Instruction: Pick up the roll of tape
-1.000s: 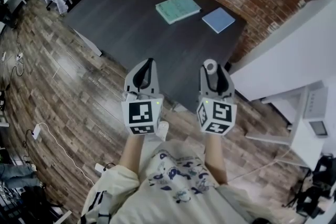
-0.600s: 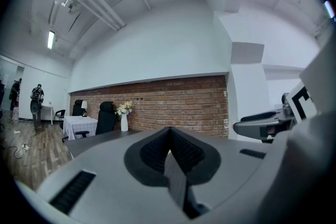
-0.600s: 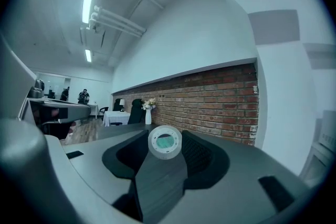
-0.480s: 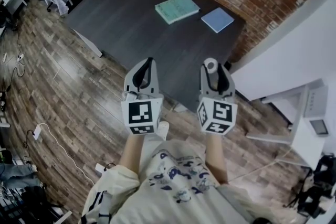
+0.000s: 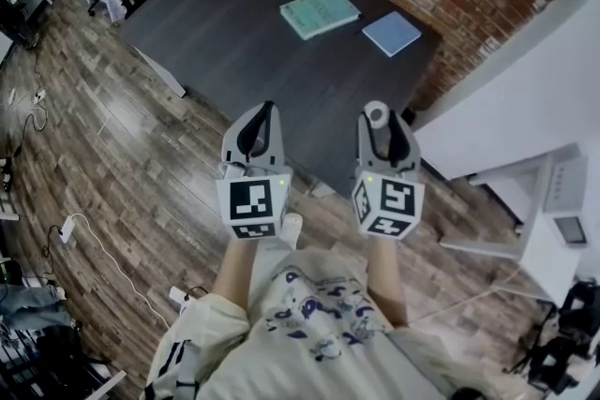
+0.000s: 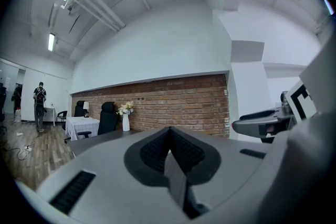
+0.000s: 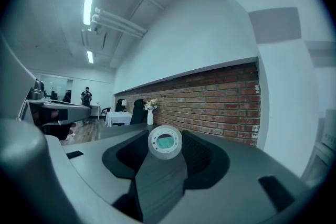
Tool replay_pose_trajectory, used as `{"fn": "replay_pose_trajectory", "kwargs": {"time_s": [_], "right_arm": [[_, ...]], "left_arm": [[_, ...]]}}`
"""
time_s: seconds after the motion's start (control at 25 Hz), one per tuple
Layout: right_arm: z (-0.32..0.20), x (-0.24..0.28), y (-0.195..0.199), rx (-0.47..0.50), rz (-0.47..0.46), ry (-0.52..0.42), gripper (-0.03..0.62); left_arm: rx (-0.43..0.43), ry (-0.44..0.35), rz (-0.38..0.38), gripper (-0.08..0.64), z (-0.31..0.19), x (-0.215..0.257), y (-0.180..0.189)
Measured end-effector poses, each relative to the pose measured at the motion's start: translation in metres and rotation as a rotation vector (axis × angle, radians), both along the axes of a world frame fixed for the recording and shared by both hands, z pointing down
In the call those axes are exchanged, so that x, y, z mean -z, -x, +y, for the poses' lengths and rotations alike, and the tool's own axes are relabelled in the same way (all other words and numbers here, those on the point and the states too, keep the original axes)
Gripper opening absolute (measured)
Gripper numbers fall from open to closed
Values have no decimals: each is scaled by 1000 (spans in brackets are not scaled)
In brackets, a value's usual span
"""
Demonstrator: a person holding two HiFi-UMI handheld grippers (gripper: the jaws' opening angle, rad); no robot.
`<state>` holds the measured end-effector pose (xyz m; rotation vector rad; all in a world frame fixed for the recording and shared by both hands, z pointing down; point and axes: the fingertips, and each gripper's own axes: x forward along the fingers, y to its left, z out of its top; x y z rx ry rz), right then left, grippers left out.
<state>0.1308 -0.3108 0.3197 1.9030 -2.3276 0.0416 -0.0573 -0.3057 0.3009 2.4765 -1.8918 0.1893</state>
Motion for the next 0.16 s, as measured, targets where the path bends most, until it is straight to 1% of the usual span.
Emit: {"fn": "replay_pose_trajectory", "kwargs": {"time_s": [0.16], "right_arm": [[3,-3,-1,-19,-8,15,196]], "left_arm": [[5,4,-3,0,3,0,2]]}}
